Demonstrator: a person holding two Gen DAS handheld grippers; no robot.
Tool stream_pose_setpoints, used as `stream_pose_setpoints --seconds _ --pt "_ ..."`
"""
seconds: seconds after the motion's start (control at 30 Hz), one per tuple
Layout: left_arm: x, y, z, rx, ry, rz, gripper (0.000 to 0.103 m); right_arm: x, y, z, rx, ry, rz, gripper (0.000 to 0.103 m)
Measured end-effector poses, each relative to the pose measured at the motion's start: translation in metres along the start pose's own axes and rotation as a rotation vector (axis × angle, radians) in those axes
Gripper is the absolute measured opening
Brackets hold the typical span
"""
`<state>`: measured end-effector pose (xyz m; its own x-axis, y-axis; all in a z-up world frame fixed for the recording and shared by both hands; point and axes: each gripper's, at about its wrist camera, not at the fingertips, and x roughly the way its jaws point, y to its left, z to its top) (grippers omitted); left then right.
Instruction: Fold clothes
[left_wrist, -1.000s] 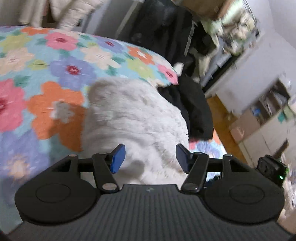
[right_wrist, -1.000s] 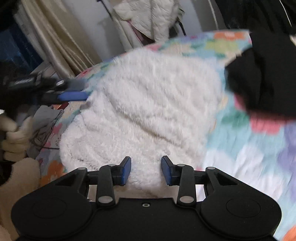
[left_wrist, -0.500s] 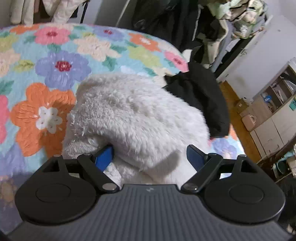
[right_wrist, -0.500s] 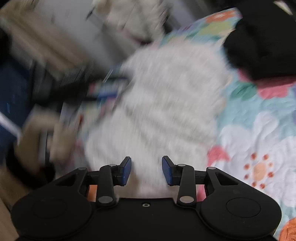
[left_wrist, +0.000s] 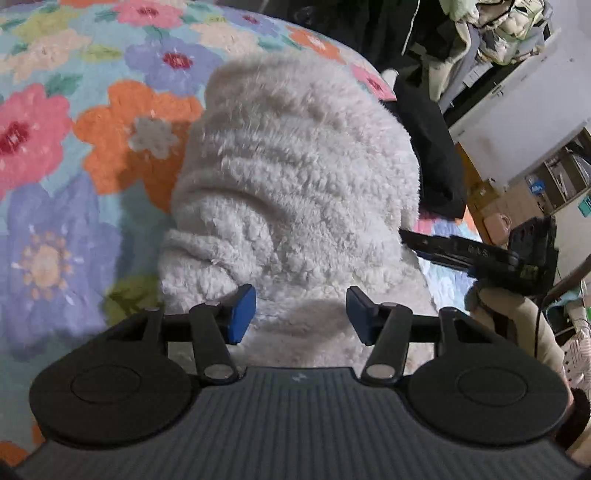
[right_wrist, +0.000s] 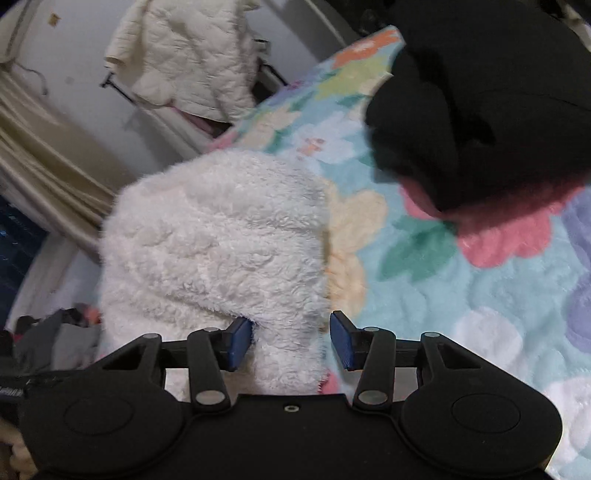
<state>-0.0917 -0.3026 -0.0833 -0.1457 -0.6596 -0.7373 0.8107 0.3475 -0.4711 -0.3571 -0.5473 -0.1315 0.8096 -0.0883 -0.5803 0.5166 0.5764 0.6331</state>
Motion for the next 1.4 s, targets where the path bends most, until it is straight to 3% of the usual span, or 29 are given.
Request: stream_pose_setpoints --seconds 0.03,0.1,0.2,0.27,0.43,0.5,0.6,0.73,0.87,0.93,1.03,1.13,1.27,1.4 --pt "-0.006 -0.003 0.004 0.021 -0.013 0.015 0.057 -0.006 0.001 0.001 0.011 -0.010 0.022 0.053" --pt "-0.016 -0.007 0.011 0.068 -0.042 0.044 0.073 -0.019 0.002 0.001 0.043 -0.021 0.073 0.058" --pt "-0.022 -0.003 0.024 0.112 -0.075 0.089 0.089 -0.024 -0.001 -0.006 0.111 0.012 0.151 0.088" --pt "-0.018 0.004 0.032 0.121 -0.052 0.104 0.092 -0.021 -0.001 -0.014 0.130 0.043 0.163 0.088" --pt "0.021 0.024 0.035 0.133 0.057 0.110 0.098 0.005 -0.008 -0.029 0.119 0.128 0.052 0.091" --pt "0.035 0.042 0.032 0.058 0.073 0.053 0.103 0.015 -0.016 -0.030 0.170 0.118 0.087 0.092" --pt "0.056 0.074 0.031 -0.095 0.085 -0.106 0.103 0.031 -0.026 -0.028 0.271 0.082 0.143 0.093" --pt "0.076 0.092 0.022 -0.264 0.047 -0.251 0.103 0.052 -0.014 -0.021 0.262 0.082 0.149 0.096" --pt "0.081 0.092 0.011 -0.288 -0.011 -0.303 0.102 0.065 -0.017 -0.020 0.309 0.091 0.222 0.097" --pt "0.082 0.087 0.008 -0.301 -0.009 -0.351 0.095 0.068 -0.018 -0.021 0.315 0.091 0.263 0.088" --pt "0.075 0.068 0.008 -0.249 0.006 -0.401 0.095 0.068 -0.018 -0.024 0.323 0.077 0.326 0.086" --pt "0.061 0.044 0.008 -0.228 0.003 -0.502 0.094 0.062 -0.025 -0.027 0.375 0.048 0.393 0.085" --pt "0.049 0.004 0.013 -0.151 0.040 -0.538 0.096 0.019 -0.019 -0.024 0.384 -0.002 0.403 0.085" --pt "0.044 -0.041 0.016 -0.103 0.057 -0.666 0.097 -0.056 -0.010 -0.012 0.340 -0.093 0.368 0.085"
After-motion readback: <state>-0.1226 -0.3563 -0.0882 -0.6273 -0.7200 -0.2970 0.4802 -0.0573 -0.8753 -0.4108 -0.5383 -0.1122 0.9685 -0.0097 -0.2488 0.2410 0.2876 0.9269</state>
